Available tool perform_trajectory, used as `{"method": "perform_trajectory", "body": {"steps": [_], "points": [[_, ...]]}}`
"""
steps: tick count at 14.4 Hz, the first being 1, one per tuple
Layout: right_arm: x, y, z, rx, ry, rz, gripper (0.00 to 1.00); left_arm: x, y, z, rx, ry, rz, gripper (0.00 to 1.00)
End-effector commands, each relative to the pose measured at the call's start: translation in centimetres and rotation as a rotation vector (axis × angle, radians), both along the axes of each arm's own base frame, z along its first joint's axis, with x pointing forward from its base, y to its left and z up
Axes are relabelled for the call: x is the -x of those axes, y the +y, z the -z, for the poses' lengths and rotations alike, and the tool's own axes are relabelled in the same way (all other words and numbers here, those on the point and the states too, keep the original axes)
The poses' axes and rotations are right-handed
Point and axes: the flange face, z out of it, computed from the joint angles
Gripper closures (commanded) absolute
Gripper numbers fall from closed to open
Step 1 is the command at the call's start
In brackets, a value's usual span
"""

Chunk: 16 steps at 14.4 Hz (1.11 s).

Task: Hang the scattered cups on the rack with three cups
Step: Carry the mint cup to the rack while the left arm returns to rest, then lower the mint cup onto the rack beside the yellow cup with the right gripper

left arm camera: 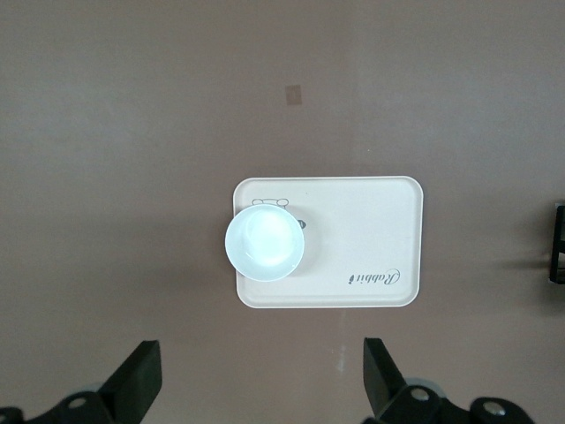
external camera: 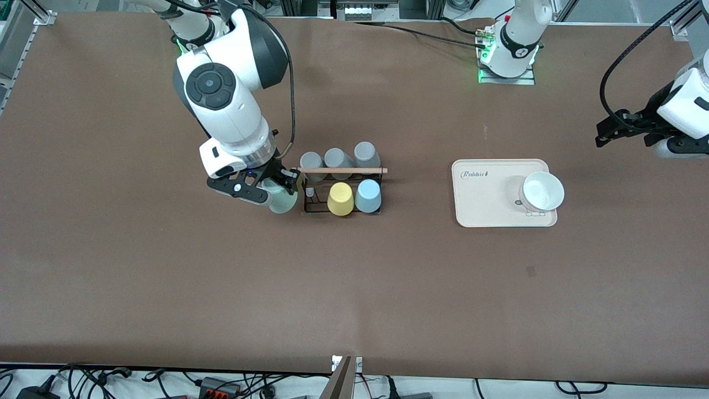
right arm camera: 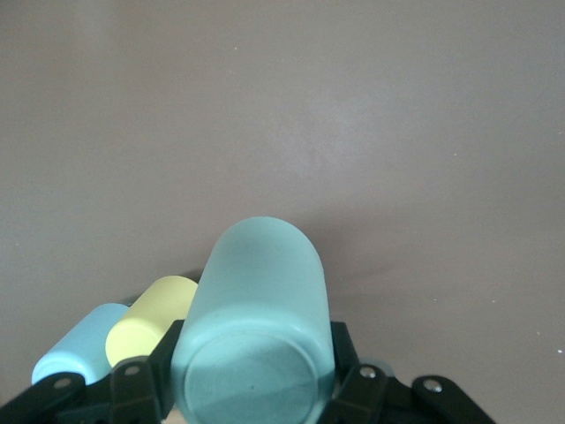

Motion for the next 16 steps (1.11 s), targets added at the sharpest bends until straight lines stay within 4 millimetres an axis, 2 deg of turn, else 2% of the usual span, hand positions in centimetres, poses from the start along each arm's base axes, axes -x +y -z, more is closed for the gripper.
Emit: {"method": "perform_trajectory", "body": {"steps": [1,3,9,16], "points": [[0.1,2.2,1.1,0.004,-0.024,-0.005,0.79,0.5,-0.9,0.2,0.025,-0.01,-0.016,0.0],[1.0,4.1,2.8,0.013,-0.01,-0.035,0.79,0.5,-1.0,-0.1,0.026,-0.014,0.001,0.0],[2.0,5.6,5.3,0.033,0.019,-0.062,0.79,0.7,-1.6,-1.5,0.022,-0.002,0.014,0.0],[3.1,6.1,8.5,0.069,0.066,-0.08,0.79,-0.2,-2.1,0.0,0.025,0.023,0.013,0.0]]}}
